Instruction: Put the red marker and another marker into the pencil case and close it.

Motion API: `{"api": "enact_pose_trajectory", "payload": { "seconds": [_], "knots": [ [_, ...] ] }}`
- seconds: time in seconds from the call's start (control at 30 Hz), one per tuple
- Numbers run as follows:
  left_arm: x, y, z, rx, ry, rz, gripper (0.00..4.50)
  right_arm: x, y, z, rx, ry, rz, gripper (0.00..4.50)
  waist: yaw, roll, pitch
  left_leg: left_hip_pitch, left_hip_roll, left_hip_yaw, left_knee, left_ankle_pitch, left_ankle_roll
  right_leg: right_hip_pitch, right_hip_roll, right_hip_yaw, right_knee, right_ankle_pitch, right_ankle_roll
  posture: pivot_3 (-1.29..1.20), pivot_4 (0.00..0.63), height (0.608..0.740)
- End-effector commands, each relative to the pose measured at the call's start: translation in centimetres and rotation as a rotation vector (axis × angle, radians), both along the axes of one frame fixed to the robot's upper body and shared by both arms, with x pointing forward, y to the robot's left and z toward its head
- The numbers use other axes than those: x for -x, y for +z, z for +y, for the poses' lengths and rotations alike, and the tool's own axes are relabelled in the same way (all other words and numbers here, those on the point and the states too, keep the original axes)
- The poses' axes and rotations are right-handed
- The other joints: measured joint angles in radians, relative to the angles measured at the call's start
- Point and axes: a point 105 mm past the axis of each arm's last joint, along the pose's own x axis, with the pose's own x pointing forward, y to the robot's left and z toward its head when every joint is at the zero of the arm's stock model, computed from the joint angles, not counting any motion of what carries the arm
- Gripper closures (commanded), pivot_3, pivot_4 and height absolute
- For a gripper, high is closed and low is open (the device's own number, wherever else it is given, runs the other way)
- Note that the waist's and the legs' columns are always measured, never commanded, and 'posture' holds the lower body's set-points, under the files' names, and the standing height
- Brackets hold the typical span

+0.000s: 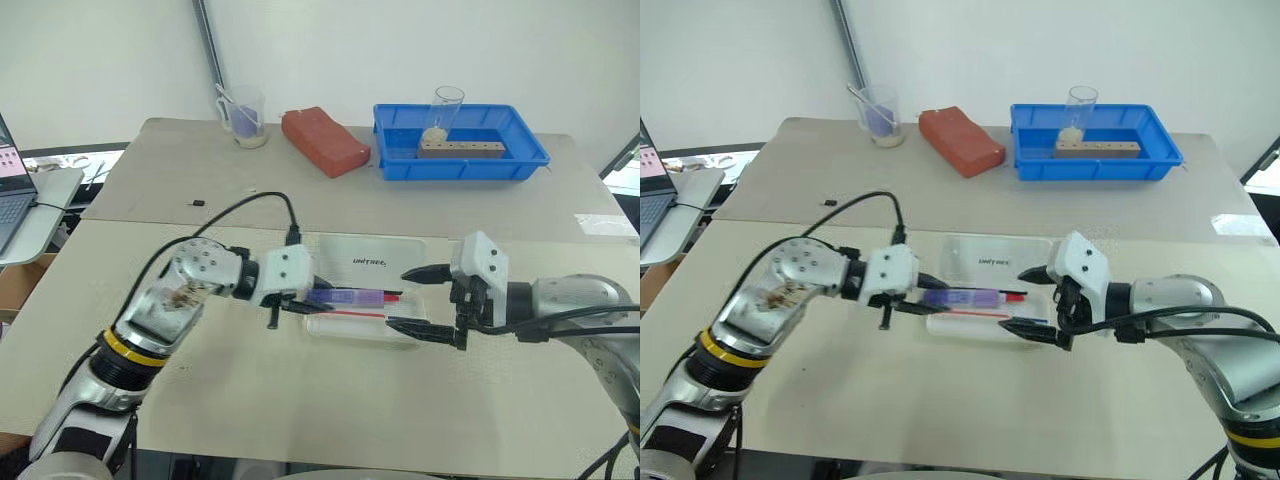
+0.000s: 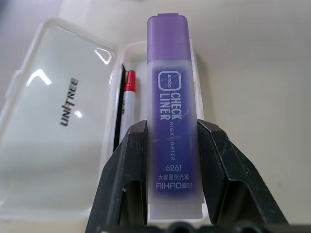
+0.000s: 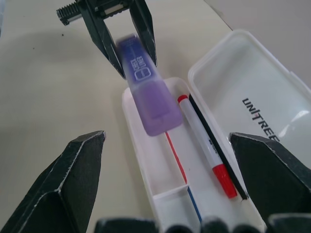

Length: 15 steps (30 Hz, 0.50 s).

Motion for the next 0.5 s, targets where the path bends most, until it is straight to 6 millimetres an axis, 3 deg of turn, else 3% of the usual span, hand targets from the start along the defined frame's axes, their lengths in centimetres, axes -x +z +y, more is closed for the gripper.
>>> {"api": "enact_pose_trajectory", "payload": {
  "seconds": [0.03,0.23,0.5],
  "knots": [
    [-0.1,-0.7,-0.8,-0.027,-0.039,-0.039,3.58,0.2,1.2,-0.1,-0.004,-0.015,-0.082,0.0,-0.001,0.0,0.0,0.0,0.0,0.0,0.0,0.0,0.0,0.0,0.0,0.0,0.0,0.0,0.0,0.0,0.15,0.74],
    [-0.8,-2.6,-0.9,-0.052,-0.011,-0.03,3.58,0.4,0.9,-0.5,-0.002,-0.067,-0.085,0.0,-0.001,-0.001,0.001,0.0,0.0,-0.002,0.001,0.0,0.0,0.001,0.0,-0.001,0.0,0.0,0.0,0.0,0.15,0.74],
    [-1.1,-3.1,-1.0,-0.058,-0.003,-0.028,3.58,0.2,1.1,-0.5,-0.003,-0.076,-0.092,0.0,0.0,-0.001,0.001,0.0,0.0,-0.002,0.002,0.0,0.0,0.001,0.0,-0.001,0.0,0.0,0.001,0.0,0.15,0.74]
  ]
}}
